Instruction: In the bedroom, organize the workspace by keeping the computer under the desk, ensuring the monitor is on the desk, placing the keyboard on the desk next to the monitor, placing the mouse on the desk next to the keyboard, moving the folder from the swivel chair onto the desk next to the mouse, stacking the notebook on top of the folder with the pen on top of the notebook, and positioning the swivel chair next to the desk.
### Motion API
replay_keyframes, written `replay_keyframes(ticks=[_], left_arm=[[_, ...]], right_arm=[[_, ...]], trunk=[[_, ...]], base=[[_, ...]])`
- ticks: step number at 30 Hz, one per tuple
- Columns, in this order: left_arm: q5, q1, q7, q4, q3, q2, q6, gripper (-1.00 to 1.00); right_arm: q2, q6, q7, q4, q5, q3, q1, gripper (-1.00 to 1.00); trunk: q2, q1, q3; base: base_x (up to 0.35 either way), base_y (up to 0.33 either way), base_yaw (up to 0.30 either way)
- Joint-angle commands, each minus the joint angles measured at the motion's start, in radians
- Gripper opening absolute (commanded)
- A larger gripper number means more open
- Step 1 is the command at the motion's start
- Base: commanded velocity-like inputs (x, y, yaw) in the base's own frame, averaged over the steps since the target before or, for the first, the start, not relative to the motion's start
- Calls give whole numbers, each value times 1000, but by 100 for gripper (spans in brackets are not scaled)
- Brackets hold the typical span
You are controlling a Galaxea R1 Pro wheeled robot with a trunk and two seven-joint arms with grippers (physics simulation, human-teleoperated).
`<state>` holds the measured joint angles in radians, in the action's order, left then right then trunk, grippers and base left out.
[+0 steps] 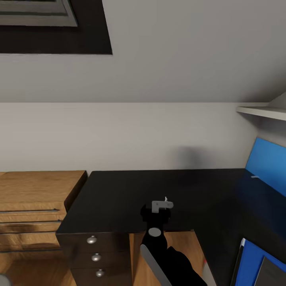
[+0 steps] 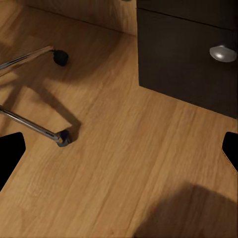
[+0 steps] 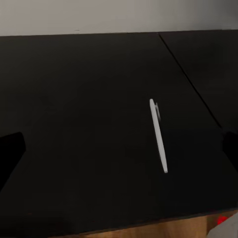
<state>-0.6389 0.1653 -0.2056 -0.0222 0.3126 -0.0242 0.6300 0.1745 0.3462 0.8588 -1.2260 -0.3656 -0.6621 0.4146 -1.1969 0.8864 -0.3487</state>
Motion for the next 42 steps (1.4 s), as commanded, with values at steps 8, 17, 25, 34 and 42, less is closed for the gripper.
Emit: replay_keyframes(ticks=[8, 17, 25, 34, 42], left_arm=[[1, 0, -9, -1, 9, 2, 0, 100], [1, 0, -8, -1, 10, 4, 0, 100], [2, 0, -4, -1, 12, 6, 0, 100], [2, 0, -2, -1, 13, 6, 0, 100], [2, 0, -2, -1, 12, 6, 0, 100]], right_arm=[[0, 11, -101, 74, -1, 10, 13, 100], [0, 13, -137, 190, -2, 96, 94, 100], [-28, 14, -200, 285, -7, 122, 192, 100], [-46, 15, -348, 496, -10, 224, 353, 100], [-91, 7, -575, 911, -15, 270, 595, 100]], trunk=[[-1, 0, -1], [-1, 0, -1], [-1, 0, -1], [-1, 0, -1], [-1, 0, -1]], base=[[85, 0, 0], [10, 0, 0], [1, 0, 0], [0, 0, 0], [0, 0, 0]])
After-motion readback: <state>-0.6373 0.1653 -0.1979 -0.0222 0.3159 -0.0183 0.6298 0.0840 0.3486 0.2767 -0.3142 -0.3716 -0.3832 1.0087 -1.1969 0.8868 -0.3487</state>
